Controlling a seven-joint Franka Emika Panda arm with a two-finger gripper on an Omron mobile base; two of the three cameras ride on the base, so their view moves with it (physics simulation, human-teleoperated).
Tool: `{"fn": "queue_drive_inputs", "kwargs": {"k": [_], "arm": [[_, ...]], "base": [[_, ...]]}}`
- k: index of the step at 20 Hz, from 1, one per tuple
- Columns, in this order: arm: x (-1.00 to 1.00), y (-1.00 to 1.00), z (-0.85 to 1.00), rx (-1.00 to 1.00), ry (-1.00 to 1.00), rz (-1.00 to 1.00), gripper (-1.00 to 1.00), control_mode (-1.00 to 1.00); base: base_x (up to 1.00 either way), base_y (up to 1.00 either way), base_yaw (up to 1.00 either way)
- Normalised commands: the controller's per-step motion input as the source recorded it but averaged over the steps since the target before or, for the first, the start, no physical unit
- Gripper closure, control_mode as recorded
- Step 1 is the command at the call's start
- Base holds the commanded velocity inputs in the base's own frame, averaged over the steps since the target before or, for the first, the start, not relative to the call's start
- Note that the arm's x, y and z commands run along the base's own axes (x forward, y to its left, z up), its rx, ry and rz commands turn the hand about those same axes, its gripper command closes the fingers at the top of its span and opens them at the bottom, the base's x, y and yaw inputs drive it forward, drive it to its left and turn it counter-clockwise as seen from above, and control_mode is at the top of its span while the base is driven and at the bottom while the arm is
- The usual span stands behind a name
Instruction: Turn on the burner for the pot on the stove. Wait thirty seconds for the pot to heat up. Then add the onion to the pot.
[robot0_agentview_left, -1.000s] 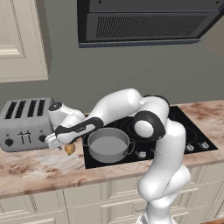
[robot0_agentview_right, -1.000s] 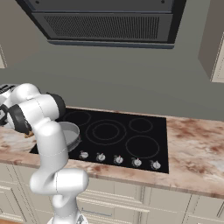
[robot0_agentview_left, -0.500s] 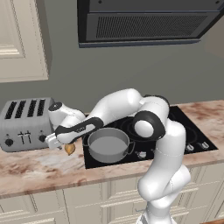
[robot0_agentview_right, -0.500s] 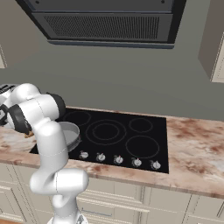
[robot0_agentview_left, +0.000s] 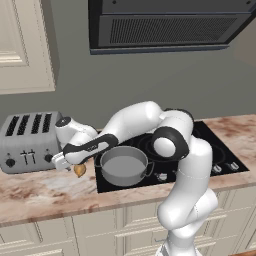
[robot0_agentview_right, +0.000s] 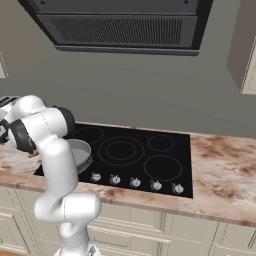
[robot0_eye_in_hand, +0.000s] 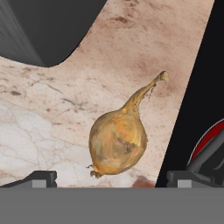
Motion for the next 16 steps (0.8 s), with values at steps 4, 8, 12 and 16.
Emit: {"fn": "queue_drive_inputs", "kwargs": {"k": [4, 8, 12, 16], "arm": [[0.00, 0.00, 0.00, 0.00, 0.00, 0.00, -1.00, -1.00], [0.00, 0.00, 0.00, 0.00, 0.00, 0.00, -1.00, -1.00], [0.00, 0.00, 0.00, 0.00, 0.00, 0.00, -1.00, -1.00], [0.00, 0.00, 0.00, 0.00, 0.00, 0.00, -1.00, -1.00]], "base": [[0.00, 0.00, 0.00], [0.00, 0.00, 0.00], [0.00, 0.00, 0.00], [0.00, 0.00, 0.00]]}}
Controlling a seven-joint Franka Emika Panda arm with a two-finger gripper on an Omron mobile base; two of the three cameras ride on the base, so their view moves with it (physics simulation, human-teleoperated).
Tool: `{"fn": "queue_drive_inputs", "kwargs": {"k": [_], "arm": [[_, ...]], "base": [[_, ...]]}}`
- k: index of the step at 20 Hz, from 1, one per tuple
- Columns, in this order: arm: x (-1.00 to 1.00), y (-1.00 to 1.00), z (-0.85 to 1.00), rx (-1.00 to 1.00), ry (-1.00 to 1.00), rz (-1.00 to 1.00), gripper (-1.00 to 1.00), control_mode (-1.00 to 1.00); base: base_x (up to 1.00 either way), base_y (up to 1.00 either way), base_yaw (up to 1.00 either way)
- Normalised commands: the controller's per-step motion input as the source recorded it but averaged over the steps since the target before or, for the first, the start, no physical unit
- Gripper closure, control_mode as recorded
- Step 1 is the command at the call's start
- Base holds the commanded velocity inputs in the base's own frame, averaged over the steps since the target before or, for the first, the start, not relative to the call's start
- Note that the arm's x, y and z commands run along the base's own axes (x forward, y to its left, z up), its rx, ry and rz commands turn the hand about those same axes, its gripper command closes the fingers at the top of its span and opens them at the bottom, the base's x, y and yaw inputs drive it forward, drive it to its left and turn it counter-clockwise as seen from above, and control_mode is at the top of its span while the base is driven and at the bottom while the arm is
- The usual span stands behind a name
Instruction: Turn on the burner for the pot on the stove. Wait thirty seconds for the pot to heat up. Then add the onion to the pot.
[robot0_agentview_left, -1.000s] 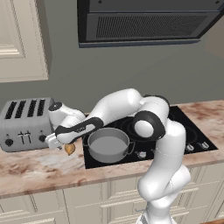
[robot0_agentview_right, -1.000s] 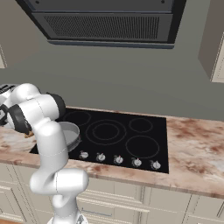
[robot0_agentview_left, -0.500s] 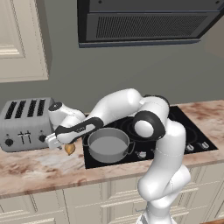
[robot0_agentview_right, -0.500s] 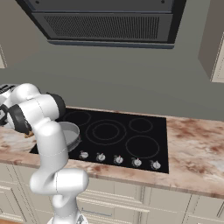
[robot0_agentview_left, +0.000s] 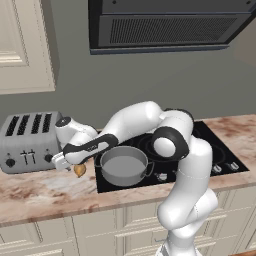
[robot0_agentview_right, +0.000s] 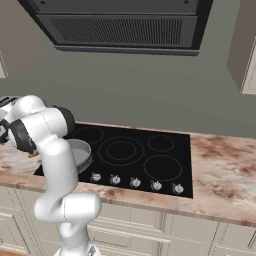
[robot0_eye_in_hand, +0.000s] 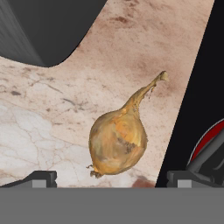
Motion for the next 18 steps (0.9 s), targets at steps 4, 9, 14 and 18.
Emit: {"fn": "queue_drive_inputs", "kwargs": {"k": [4, 9, 14, 18], "arm": [[0.00, 0.00, 0.00, 0.00, 0.00, 0.00, -1.00, -1.00], [0.00, 0.00, 0.00, 0.00, 0.00, 0.00, -1.00, -1.00], [0.00, 0.00, 0.00, 0.00, 0.00, 0.00, -1.00, -1.00], [0.00, 0.00, 0.00, 0.00, 0.00, 0.00, -1.00, -1.00]], "base": [[0.00, 0.00, 0.00], [0.00, 0.00, 0.00], [0.00, 0.00, 0.00], [0.00, 0.00, 0.00]]}}
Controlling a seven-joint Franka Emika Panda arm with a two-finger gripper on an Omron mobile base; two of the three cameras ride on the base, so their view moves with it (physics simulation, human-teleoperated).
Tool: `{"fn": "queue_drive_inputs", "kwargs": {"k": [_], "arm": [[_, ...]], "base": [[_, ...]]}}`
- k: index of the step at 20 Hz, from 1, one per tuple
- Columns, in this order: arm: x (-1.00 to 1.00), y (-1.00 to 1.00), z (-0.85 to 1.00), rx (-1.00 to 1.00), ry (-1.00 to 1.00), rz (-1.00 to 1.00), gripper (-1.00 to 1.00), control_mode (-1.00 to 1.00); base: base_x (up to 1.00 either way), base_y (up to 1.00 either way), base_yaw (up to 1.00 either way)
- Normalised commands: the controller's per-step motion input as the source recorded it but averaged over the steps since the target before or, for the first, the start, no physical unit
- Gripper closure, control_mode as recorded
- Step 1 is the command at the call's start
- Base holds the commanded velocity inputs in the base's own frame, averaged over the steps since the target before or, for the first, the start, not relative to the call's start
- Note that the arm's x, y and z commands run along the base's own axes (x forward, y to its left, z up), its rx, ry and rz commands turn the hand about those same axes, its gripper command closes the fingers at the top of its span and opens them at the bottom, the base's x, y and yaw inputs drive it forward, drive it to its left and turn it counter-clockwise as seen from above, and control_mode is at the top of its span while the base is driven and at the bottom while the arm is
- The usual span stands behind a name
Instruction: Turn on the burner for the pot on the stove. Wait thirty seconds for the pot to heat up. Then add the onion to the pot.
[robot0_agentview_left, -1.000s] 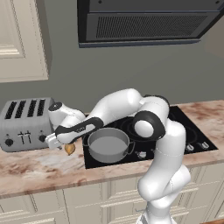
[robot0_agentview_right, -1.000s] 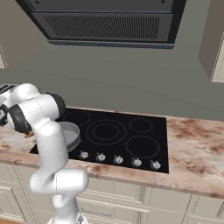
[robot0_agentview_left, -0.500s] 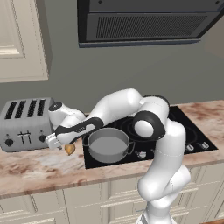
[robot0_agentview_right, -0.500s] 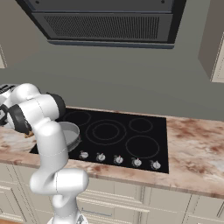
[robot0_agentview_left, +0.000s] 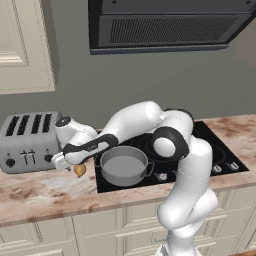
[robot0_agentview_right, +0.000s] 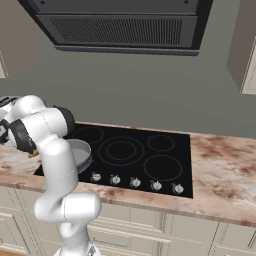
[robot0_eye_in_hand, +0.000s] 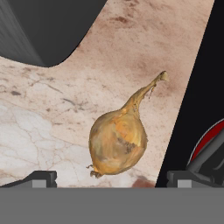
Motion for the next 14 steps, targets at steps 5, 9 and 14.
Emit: {"fn": "queue_drive_inputs", "kwargs": {"k": [5, 9, 14], "arm": [[0.00, 0.00, 0.00, 0.00, 0.00, 0.00, -1.00, -1.00], [0.00, 0.00, 0.00, 0.00, 0.00, 0.00, -1.00, -1.00], [0.00, 0.00, 0.00, 0.00, 0.00, 0.00, -1.00, -1.00]], "base": [[0.00, 0.00, 0.00], [0.00, 0.00, 0.00], [0.00, 0.00, 0.00]]}}
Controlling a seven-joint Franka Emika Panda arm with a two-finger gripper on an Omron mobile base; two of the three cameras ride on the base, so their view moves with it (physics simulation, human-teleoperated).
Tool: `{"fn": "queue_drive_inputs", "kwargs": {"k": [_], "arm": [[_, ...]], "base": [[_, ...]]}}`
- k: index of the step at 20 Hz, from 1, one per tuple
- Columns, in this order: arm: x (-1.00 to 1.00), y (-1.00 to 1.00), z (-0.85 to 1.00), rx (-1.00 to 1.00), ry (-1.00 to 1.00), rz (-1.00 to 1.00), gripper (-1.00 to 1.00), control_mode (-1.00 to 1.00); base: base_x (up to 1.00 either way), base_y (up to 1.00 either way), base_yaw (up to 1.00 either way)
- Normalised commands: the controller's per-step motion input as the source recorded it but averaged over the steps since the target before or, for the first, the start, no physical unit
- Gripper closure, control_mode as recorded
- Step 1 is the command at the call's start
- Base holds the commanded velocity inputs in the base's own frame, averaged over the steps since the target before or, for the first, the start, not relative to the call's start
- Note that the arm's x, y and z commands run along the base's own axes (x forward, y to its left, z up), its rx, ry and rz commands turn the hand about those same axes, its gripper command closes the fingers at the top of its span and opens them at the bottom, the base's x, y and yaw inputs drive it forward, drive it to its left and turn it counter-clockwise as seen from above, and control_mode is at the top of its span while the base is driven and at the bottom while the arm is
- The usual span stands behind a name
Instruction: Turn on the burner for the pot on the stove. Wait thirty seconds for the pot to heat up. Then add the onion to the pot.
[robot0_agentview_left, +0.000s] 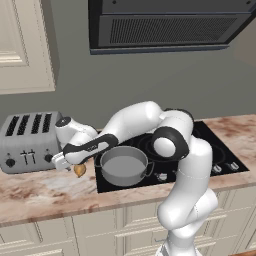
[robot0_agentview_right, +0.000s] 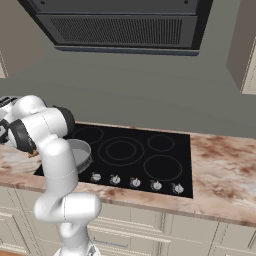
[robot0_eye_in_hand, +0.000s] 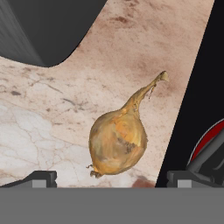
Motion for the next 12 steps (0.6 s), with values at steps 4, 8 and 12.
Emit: {"fn": "queue_drive_inputs", "kwargs": {"k": [4, 8, 12], "arm": [[0.00, 0.00, 0.00, 0.00, 0.00, 0.00, -1.00, -1.00], [0.00, 0.00, 0.00, 0.00, 0.00, 0.00, -1.00, -1.00], [0.00, 0.00, 0.00, 0.00, 0.00, 0.00, -1.00, -1.00]], "base": [[0.00, 0.00, 0.00], [0.00, 0.00, 0.00], [0.00, 0.00, 0.00]]}}
